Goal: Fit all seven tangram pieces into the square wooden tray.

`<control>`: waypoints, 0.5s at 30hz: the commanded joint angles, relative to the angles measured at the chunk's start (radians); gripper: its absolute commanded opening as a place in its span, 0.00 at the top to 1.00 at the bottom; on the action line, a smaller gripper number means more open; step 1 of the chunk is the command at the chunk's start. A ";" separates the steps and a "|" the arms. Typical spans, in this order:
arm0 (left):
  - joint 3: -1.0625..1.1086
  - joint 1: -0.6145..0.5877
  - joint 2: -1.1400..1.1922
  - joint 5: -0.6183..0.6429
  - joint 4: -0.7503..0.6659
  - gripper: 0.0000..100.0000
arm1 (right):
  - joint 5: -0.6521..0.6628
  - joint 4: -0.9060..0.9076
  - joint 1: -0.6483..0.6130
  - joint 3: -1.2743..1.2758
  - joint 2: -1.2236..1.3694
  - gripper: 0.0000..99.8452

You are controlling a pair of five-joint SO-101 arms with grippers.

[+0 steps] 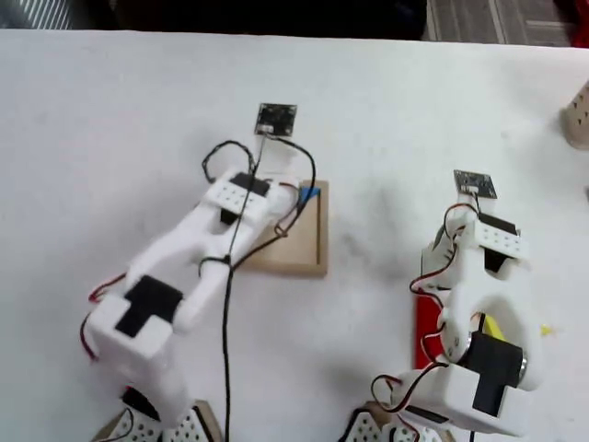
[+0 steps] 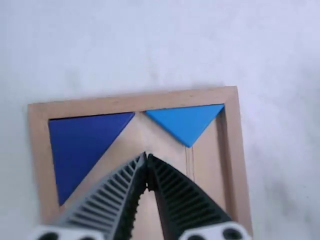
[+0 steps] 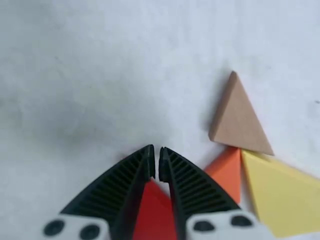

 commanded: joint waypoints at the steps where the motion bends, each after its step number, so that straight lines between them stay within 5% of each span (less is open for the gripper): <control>1: 0.086 0.007 -0.200 -0.115 0.000 0.98 | 0.014 -0.012 -0.008 -0.005 -0.039 0.98; 10: 0.324 -0.005 -0.460 -0.235 0.000 0.98 | 0.015 -0.007 -0.008 -0.005 -0.041 0.98; 15: 0.420 -0.125 -0.601 -0.233 -0.008 0.98 | 0.015 -0.005 -0.008 -0.005 -0.041 0.98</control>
